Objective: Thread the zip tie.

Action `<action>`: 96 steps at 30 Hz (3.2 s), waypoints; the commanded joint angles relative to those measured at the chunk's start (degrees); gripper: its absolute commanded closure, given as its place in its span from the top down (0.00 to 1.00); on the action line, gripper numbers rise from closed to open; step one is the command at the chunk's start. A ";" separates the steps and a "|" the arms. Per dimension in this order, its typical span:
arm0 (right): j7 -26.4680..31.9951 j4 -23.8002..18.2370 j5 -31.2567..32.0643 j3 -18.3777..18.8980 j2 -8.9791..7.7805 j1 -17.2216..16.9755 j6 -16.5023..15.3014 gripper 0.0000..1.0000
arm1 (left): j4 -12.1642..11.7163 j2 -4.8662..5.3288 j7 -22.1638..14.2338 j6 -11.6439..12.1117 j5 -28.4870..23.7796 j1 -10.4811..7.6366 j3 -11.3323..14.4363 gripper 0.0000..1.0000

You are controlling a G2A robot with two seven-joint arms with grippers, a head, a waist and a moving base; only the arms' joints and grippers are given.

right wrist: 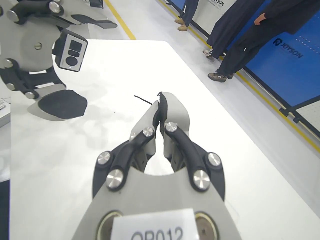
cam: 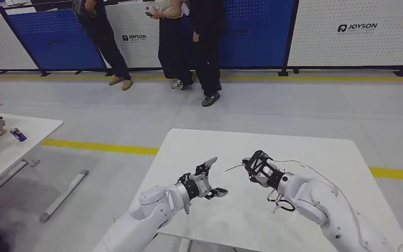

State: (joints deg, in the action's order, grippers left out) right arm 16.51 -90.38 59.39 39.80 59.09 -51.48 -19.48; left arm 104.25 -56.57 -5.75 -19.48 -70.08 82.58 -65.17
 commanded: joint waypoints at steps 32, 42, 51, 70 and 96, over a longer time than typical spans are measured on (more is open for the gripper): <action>-3.70 -3.35 6.85 -2.94 -2.33 0.01 0.00 0.00 | -5.43 -1.84 15.58 2.30 -11.56 -8.87 7.91 1.00; -3.70 -3.35 6.85 -2.94 -2.33 0.01 0.00 0.00 | -5.69 -2.22 12.75 0.17 -13.49 -8.50 7.00 0.36; -3.70 -3.35 6.85 -2.94 -2.33 0.01 0.00 0.00 | -6.70 -2.80 14.74 0.00 -13.81 -10.08 8.68 0.05; -3.70 -3.35 6.85 -2.94 -2.33 0.01 0.00 0.00 | -8.43 -3.36 15.37 0.00 -12.98 -12.16 11.19 0.10; -4.77 -3.49 3.23 1.87 -2.21 -3.63 1.24 1.00 | -5.74 -2.66 13.91 0.87 -4.56 -10.81 11.09 0.00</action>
State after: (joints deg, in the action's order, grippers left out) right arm 11.79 -93.82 63.33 40.94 56.97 -54.70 -18.57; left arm 98.41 -59.32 8.81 -18.30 -76.35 71.69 -54.13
